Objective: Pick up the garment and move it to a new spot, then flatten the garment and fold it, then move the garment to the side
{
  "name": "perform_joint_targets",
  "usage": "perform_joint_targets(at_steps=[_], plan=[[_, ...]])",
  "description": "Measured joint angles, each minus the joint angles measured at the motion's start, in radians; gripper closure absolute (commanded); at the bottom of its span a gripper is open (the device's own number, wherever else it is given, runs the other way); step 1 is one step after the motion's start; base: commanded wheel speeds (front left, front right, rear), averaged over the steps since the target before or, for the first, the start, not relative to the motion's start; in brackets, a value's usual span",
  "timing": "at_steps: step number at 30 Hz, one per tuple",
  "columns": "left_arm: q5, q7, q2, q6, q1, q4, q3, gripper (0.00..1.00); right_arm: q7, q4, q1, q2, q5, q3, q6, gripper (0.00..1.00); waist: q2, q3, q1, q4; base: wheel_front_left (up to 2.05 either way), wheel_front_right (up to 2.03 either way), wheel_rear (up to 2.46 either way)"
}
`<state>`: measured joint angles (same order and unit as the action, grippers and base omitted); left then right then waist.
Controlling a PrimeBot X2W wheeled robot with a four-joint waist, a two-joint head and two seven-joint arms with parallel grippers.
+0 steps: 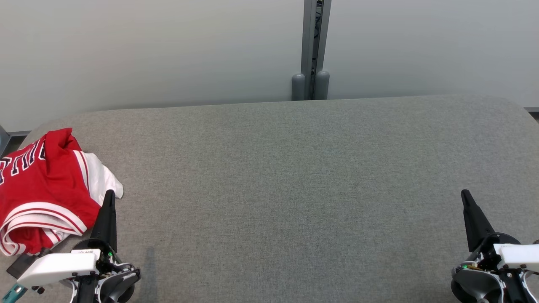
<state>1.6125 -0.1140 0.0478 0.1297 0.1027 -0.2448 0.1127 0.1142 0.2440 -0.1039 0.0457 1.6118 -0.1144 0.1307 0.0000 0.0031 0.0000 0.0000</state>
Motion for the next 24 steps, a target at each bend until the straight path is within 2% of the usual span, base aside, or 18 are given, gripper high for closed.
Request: perform_joint_targets(at_steps=[24], plan=[[0.000, 0.000, 0.000, 0.000, 0.000, 0.000, 0.000, 1.00, 0.000, 0.000, 0.000, 0.000, 0.000, 0.000, 0.000, 1.00, 0.0000, 0.000, 0.0000, 0.000, 0.00, 0.00, 0.00]])
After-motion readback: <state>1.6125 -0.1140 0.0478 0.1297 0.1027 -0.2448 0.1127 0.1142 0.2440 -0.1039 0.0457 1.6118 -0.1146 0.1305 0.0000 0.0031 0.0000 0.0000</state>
